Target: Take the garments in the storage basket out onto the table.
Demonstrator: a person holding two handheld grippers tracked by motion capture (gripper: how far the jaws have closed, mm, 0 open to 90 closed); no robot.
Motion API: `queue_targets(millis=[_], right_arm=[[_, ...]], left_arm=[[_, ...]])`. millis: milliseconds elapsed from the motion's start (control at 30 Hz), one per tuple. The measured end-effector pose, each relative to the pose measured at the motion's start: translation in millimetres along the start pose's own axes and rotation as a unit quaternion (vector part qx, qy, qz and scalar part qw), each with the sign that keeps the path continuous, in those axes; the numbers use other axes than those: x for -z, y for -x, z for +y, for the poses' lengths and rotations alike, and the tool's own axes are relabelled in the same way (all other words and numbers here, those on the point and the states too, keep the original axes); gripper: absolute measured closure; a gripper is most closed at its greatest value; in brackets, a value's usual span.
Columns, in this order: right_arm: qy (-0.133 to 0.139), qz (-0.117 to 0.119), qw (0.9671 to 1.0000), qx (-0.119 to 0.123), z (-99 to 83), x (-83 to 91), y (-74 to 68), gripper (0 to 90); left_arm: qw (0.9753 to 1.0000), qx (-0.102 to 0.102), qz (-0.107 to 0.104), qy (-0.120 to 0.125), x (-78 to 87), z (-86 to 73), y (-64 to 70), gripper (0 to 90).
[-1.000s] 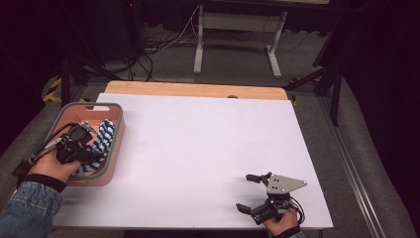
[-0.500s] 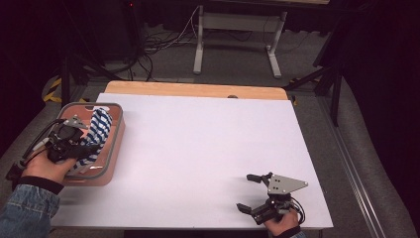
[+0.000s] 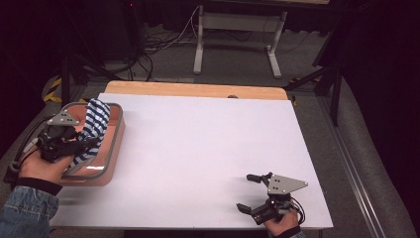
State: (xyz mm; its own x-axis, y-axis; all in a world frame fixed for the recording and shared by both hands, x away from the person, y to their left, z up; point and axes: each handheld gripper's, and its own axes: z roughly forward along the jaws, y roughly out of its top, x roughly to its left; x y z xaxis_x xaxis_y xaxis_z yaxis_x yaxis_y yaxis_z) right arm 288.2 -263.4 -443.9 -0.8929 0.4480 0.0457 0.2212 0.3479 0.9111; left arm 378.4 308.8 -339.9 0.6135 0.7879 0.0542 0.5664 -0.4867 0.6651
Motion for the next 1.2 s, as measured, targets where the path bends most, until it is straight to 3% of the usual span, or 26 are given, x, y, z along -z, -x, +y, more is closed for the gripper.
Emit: queue_targets(millis=[267, 533, 733, 867, 900, 967, 1033, 1133, 1200], right_arm=[[0.001, 0.001, 1.0000, -0.001, -0.1, 0.1, 0.1, 2.8], [0.001, 0.000, 1.0000, -0.002, -0.2, 0.5, 0.2, 2.8], [0.002, 0.000, 1.0000, -0.002, -0.1, 0.4, 0.3, 2.8], [0.003, 0.000, 1.0000, -0.001, 0.1, 0.8, 0.2, 2.8], [0.003, 0.000, 1.0000, -0.001, 0.1, 0.8, 0.2, 2.8], [0.003, 0.000, 1.0000, -0.001, 0.1, 1.0, 0.2, 2.9], [0.003, 0.000, 1.0000, -0.001, 0.1, 0.9, 0.2, 2.9], [0.003, 0.000, 1.0000, -0.001, 0.2, 0.9, 0.1, 2.9], [0.003, -0.001, 1.0000, 0.000, 0.2, 1.1, 0.1, 2.9]], left_arm=[[0.9988, 0.005, -0.019, 0.045, 5.9, 1.3, 0.7, 63.3], [0.9951, -0.006, -0.027, 0.095, 7.5, -0.9, 3.6, 63.2], [0.9889, -0.005, -0.044, 0.142, 12.9, 0.9, 7.1, 63.1], [0.9827, -0.002, -0.058, 0.176, 16.2, 1.5, 9.9, 63.0], [0.9827, -0.002, -0.058, 0.176, 16.2, 1.5, 9.9, 63.1], [0.9794, -0.002, -0.064, 0.191, 17.8, 1.8, 11.7, 63.0], [0.9739, 0.004, -0.078, 0.213, 19.2, 2.5, 14.3, 62.9], [0.9681, 0.002, -0.081, 0.237, 21.1, 3.5, 17.2, 62.8], [0.9656, 0.000, -0.085, 0.246, 20.7, 4.5, 19.2, 62.7]])
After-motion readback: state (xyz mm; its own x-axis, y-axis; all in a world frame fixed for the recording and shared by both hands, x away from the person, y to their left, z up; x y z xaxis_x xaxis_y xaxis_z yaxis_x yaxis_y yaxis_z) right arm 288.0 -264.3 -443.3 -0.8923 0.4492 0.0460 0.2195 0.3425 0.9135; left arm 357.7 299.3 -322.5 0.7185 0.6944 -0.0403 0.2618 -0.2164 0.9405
